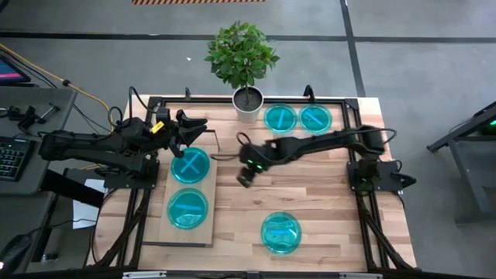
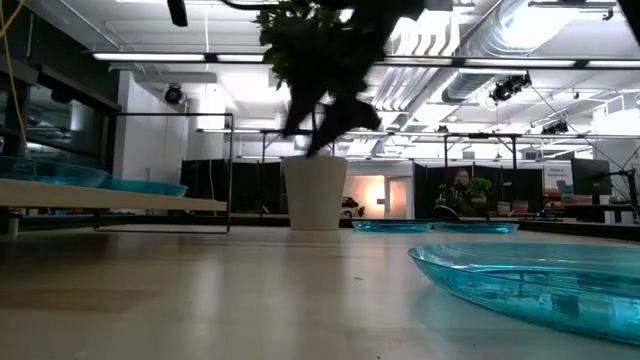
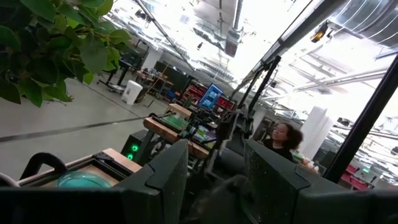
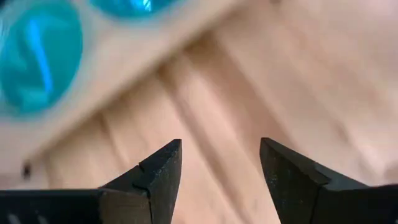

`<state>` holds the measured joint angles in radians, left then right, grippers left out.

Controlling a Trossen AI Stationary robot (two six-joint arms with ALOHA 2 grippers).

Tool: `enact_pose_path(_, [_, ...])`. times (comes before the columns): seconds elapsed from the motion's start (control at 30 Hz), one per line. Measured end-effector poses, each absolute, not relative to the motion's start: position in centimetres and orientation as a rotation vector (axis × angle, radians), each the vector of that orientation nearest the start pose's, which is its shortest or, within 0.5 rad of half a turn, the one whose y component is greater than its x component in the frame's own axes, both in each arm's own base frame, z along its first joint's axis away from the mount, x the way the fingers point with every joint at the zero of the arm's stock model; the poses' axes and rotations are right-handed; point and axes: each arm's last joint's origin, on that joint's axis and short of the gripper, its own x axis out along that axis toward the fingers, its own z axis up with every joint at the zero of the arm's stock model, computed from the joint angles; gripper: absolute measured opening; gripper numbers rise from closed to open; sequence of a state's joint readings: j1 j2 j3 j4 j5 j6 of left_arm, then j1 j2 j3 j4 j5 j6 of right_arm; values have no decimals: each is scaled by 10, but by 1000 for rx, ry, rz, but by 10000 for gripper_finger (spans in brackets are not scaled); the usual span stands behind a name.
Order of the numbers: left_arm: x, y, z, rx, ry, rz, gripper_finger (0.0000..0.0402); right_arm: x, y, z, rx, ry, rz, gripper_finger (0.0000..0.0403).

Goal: Place and stack plates onto a shelf
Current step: Stack the top left blue plate on the bottom blue plate on the shelf

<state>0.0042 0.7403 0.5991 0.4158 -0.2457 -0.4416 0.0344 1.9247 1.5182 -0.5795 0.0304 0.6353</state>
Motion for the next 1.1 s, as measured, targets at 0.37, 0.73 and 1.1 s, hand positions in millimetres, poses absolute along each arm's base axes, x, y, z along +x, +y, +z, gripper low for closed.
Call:
enact_pose_path(0.37, [169, 8, 332, -468, -317, 192, 147, 287, 65, 201, 954, 626, -391, 199])
enact_pose_path(0.73, [169, 8, 332, -474, -318, 191, 147, 278, 8, 230, 888, 421, -793, 199])
enact_pose_path(1.1, [169, 8, 332, -478, -321, 190, 147, 286, -121, 198, 897, 521, -1146, 170])
